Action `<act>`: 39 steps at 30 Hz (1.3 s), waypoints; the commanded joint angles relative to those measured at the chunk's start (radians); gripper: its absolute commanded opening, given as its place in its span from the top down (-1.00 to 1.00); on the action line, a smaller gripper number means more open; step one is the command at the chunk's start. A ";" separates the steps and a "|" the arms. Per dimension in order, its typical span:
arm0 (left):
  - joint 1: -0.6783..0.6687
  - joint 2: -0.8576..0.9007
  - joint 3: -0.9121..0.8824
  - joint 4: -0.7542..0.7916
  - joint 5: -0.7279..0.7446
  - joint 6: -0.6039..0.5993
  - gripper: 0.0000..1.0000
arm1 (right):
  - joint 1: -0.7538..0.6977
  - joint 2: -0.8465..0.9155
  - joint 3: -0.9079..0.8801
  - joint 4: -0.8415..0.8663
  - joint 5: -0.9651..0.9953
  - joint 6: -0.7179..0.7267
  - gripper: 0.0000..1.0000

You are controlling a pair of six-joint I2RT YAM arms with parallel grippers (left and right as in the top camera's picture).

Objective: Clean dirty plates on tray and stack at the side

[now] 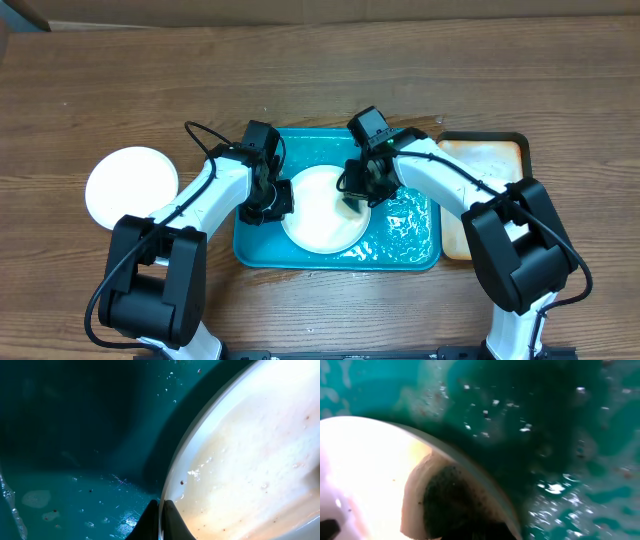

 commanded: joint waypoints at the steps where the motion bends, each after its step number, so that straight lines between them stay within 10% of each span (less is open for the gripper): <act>1: -0.001 0.022 -0.008 -0.019 -0.045 -0.014 0.92 | -0.027 0.011 0.089 -0.095 0.226 -0.035 0.92; 18: -0.002 0.020 0.010 0.077 -0.124 -0.043 0.92 | -0.086 -0.154 0.556 -0.468 0.322 -0.098 0.92; 39: -0.190 0.015 0.673 -0.531 -0.651 -0.052 0.92 | -0.441 -0.167 0.530 -0.637 0.280 -0.093 0.92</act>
